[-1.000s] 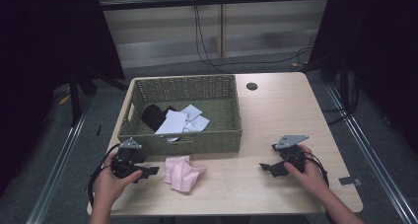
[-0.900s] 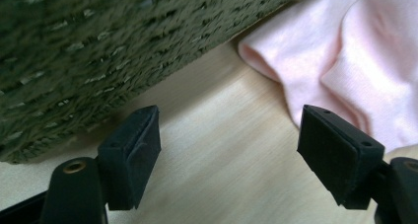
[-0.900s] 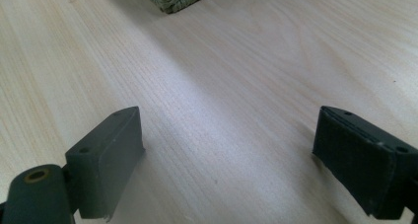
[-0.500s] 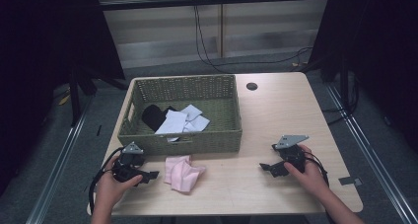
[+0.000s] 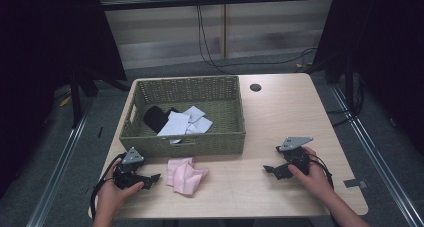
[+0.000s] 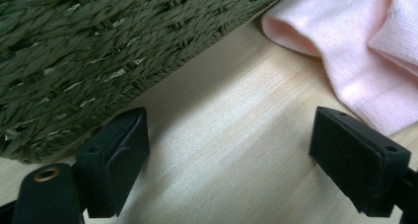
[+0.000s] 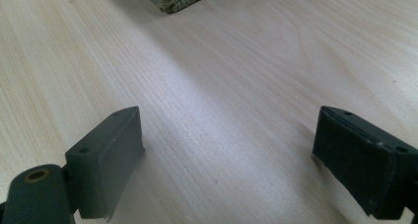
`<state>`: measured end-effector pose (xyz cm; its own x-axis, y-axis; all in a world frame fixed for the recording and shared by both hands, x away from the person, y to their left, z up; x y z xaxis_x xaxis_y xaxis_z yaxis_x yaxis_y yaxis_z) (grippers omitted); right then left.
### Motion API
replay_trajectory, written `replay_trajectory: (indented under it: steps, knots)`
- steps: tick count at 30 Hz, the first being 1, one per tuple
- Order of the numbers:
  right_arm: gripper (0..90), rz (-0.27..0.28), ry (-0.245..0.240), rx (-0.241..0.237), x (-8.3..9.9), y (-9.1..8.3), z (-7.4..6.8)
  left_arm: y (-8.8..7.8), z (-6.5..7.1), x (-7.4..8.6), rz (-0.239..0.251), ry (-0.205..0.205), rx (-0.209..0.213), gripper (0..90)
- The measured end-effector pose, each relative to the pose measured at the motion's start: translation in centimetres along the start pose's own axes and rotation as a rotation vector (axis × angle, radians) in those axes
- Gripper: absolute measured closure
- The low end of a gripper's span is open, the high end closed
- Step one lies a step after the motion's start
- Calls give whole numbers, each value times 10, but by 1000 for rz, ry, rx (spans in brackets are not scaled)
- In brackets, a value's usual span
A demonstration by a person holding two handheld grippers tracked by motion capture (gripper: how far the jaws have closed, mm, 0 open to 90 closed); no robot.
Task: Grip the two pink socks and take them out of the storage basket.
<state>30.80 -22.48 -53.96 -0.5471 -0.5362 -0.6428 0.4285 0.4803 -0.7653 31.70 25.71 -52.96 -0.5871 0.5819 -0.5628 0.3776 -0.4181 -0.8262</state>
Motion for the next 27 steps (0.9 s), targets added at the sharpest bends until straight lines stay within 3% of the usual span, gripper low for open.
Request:
replay_trajectory:
  steps: [18,27]
  knots:
    - [108,0,-1,0,0,0,0,8,-1,0,35,14,3,7]
    - [107,1,-3,0,0,0,0,10,-2,0,73,25,14,0]
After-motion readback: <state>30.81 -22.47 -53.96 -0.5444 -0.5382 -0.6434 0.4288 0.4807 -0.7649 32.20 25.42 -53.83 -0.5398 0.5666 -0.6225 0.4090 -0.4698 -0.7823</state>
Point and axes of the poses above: each handheld gripper's, and its own axes: y roughly forward along the jaws, x roughly out of its underside, z roughly to its right, the point moved 4 cm from there along y, roughly forward along the jaws, and after that the axes turned 6 degrees about -z, right-handed, at the moved point
